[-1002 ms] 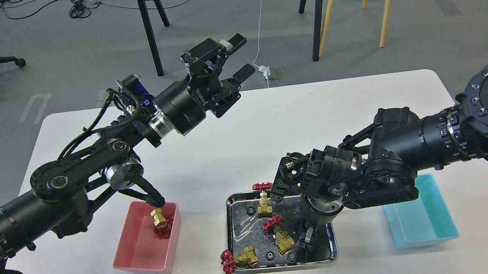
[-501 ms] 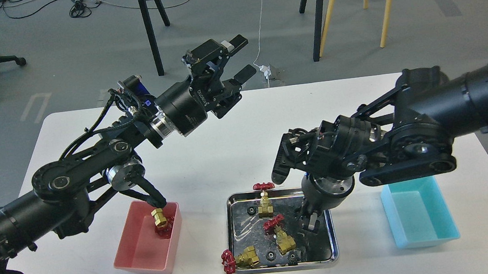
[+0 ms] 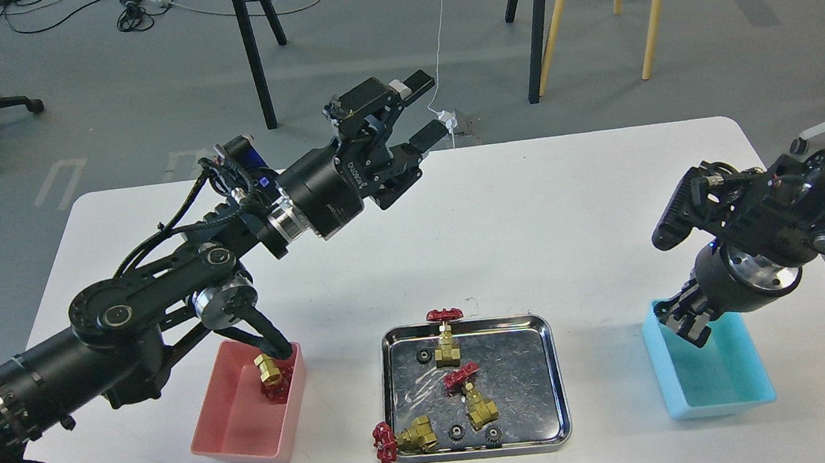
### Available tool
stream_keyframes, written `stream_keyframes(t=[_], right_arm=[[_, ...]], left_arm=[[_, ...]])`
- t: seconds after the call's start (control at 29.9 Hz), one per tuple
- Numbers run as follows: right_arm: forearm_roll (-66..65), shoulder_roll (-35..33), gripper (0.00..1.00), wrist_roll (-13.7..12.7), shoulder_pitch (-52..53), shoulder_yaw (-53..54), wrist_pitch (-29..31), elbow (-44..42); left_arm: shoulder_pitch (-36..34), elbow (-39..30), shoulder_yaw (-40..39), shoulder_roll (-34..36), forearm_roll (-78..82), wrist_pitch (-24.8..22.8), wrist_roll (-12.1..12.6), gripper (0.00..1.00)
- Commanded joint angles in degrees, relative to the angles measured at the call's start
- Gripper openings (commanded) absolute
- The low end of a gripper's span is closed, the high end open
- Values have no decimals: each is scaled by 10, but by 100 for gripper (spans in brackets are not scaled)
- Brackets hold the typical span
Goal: Place valve in pink box and gear in blue box
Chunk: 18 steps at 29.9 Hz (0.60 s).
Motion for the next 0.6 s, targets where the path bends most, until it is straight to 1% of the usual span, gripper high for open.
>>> stream_keyframes(t=[0.0, 0.1, 0.13, 0.17, 0.2, 0.23, 0.27, 0.3, 0.33, 0.43, 0.57], right_arm=[[-5, -13, 1, -1, -32, 2, 0, -7], [-4, -13, 3, -2, -49, 9, 0, -26], [-4, -12, 6, -2, -51, 11, 0, -31], [-1, -10, 16, -2, -53, 15, 0, -36], [3, -9, 26, -2, -54, 21, 0, -38], [6, -9, 42, -2, -55, 29, 0, -38], [8, -9, 66, -2, -55, 36, 0, -39], [11, -9, 87, -2, -55, 42, 0, -38], [16, -9, 100, -2, -55, 45, 0, -38], [32, -10, 100, -3, -54, 55, 0, -44], [91, -18, 100, -7, -59, 120, 0, -75]], left_arm=[[0, 0, 0, 1, 0, 0, 0, 72], [1, 0, 1, 1, -1, 0, 0, 72], [1, 0, 1, 2, 0, 0, 0, 72], [2, 0, 1, 2, 0, 0, 0, 73], [2, 0, 1, 1, 0, 0, 0, 73], [2, 0, 1, 1, 0, 0, 0, 73], [2, 0, 1, 2, 0, 0, 0, 73], [2, 0, 1, 1, 0, 0, 0, 73], [2, 0, 1, 2, -1, 0, 0, 73], [1, 0, 2, 1, -1, 0, 0, 73], [-7, 1, 1, 6, -2, -2, 0, 73]])
